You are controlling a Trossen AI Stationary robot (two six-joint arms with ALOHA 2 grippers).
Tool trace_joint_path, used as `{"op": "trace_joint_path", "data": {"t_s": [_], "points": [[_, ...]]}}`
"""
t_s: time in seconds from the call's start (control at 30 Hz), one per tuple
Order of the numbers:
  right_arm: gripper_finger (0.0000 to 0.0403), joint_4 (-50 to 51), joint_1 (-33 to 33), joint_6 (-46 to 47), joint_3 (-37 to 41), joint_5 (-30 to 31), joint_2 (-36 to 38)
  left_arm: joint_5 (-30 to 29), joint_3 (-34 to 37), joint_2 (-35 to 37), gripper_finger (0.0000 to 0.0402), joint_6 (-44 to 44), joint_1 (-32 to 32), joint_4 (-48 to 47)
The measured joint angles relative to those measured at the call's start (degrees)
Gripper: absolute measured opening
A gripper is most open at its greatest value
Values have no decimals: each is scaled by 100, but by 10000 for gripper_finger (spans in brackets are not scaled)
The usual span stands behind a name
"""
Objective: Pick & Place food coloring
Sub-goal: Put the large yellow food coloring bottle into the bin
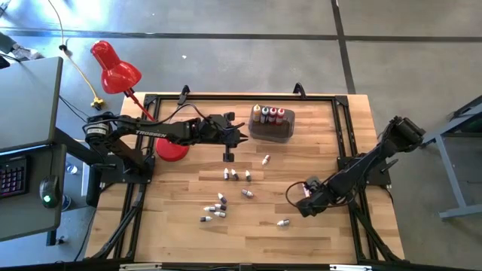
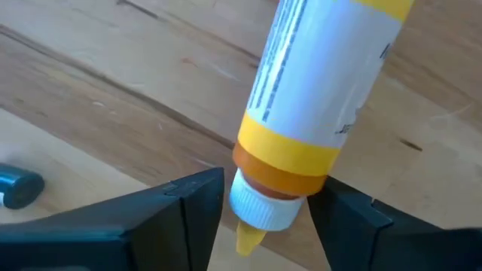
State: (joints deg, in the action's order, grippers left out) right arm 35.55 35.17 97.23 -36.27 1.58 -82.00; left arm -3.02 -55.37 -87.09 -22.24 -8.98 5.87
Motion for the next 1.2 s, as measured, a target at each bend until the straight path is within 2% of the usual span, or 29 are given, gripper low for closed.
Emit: {"op": "trace_joint_path", "data": {"t_s": [0.3, 0.6, 0.87, 0.97, 1.13, 1.2], "points": [[174, 26, -85, -6, -6, -214, 10, -15, 0, 0, 33, -42, 0, 5], [120, 63, -82, -27, -9, -190, 15, -20, 0, 0, 33, -44, -1, 5], [119, -113, -266, -877, -133, 19, 15, -22, 0, 0, 33, -44, 0, 48], [127, -60, -478, -1133, -260, -303, 15, 190, 0, 0, 33, -89, -1, 47], [121, -87, -1022, -1715, -555, -1406, 26, 995, 0, -108, 33, -302, 1, 78], [120, -132, -1243, -1954, -662, -1725, 26, 1117, 0, -202, 33, -303, 3, 150]]}}
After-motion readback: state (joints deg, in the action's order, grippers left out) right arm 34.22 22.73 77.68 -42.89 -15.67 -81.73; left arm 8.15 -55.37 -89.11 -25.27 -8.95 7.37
